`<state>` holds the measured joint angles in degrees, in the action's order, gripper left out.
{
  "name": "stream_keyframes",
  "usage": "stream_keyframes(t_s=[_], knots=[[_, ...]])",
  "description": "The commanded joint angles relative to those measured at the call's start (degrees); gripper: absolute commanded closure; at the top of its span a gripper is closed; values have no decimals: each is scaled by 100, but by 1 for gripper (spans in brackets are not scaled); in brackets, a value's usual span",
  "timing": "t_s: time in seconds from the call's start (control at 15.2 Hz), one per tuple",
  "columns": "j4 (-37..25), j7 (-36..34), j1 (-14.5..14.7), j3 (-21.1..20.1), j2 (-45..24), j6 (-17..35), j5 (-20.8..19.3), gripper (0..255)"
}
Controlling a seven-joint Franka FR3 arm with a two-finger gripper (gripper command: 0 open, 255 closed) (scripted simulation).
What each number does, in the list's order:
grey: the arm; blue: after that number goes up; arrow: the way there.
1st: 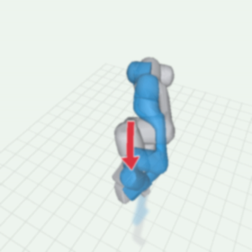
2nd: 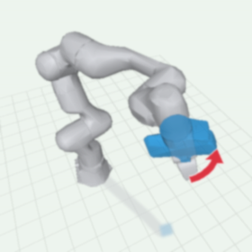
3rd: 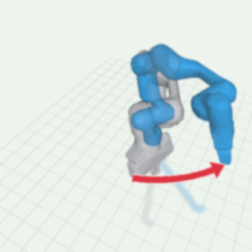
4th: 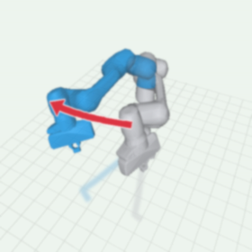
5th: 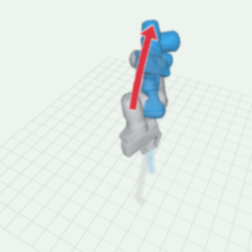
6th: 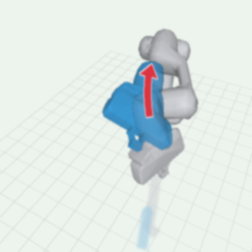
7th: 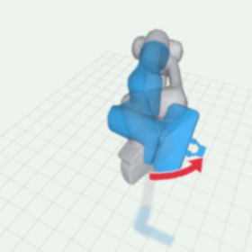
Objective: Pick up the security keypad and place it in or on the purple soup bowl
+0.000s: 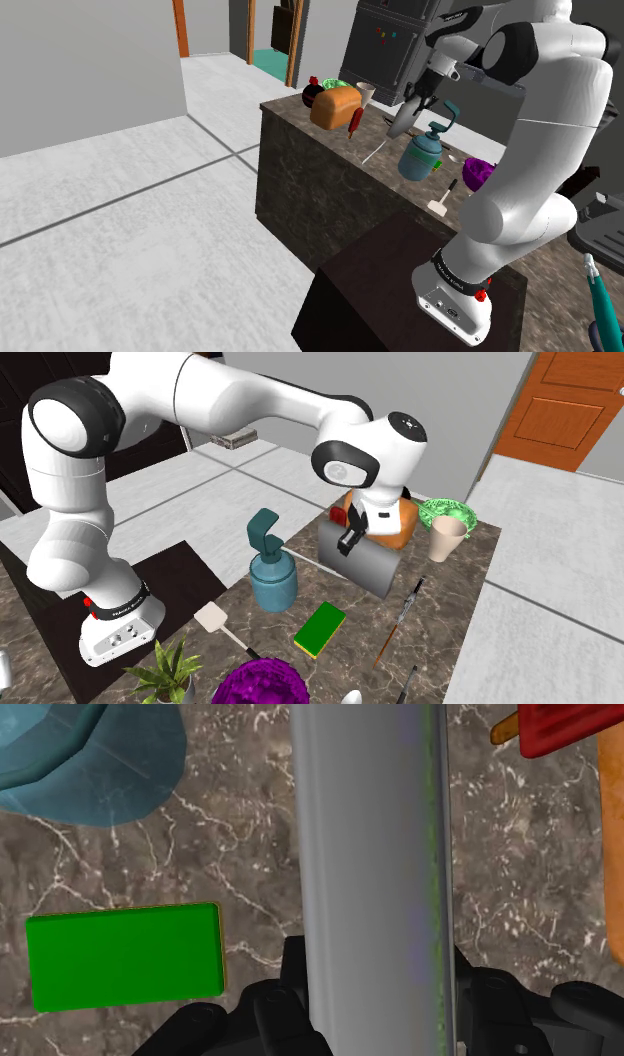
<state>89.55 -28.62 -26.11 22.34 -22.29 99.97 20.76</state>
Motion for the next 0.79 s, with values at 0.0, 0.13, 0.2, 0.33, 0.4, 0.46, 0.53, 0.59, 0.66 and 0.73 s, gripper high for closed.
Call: stream_keyframes(t_s=[0.0, 0.13, 0.2, 0.33, 0.4, 0.46, 0.53, 0.59, 0.66, 0.73], knots=[[-119, -35, -9, 10, 35, -139, -19, 255], [-236, -71, -17, 16, 60, -275, -36, 255], [-297, -89, -21, 19, 71, -344, -44, 255], [-426, -123, -32, 25, 89, -484, -56, 255], [-493, -141, -37, 28, 96, -555, -62, 255], [-562, -158, -44, 30, 101, -626, -66, 255], [-633, -175, -51, 32, 105, -699, -70, 255], [-706, -191, -58, 34, 107, -772, -73, 255], [-781, -208, -66, 36, 108, -846, -75, 255], [-859, -224, -75, 38, 108, -920, -77, 255]])
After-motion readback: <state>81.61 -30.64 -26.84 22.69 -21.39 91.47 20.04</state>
